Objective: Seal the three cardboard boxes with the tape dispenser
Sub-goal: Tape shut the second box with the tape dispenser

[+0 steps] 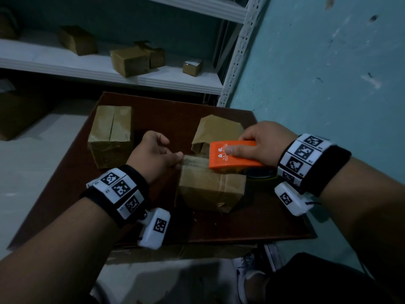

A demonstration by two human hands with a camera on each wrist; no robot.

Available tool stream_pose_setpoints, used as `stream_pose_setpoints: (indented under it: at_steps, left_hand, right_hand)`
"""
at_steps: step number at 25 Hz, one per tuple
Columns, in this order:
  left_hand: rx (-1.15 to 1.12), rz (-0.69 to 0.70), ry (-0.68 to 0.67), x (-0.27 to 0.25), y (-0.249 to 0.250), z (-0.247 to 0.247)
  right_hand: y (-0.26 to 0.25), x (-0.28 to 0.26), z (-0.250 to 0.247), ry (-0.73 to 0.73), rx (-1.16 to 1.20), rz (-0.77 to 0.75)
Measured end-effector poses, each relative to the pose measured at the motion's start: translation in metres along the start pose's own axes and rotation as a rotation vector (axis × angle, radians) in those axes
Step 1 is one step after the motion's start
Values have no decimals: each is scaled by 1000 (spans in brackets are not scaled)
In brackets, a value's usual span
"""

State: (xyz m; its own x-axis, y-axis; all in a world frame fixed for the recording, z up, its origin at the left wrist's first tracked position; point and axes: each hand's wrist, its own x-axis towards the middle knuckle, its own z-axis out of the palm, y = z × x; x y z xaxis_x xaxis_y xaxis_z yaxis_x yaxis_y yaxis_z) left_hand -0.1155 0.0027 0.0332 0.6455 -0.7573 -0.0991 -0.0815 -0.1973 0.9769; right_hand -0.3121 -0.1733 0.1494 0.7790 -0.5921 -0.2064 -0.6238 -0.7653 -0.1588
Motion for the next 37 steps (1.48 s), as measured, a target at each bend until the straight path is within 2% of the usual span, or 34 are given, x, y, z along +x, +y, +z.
stream_pose_setpoints:
  at_steps: [3,9,16,21,23,26,27,29,32,37]
  left_hand:
    - [-34,7,10,0,1,0]
    - [193,1,5,-6,1,1]
    - [352,-96,-15,-5,-10,6]
    - [650,-107,-47,-5,-3,0]
    - [525,-96,-7,-7,1,0]
    - [278,15,182,-9,11,13]
    - [176,31,195,-12,16,20]
    - [-8,-8,126,-16,22,37]
    - [4,14,21,-14,16,55]
    - [-1,-15,47,-9,5,61]
  right_hand:
    - [0,0,0,0,12,7]
    - [-5,2,3,-28,-95,-4]
    - [-20,7,7,-31,-287,-56]
    - [-21,11,8,-32,-288,-50]
    - [-22,11,8,-38,-281,-46]
    - [-21,11,7,-38,-260,-51]
    - [-20,11,7,-35,-255,-54]
    - [-21,10,6,-27,-243,-61]
    - [-22,11,6,-23,-246,-71]
    - [-18,15,7,2,-256,-88]
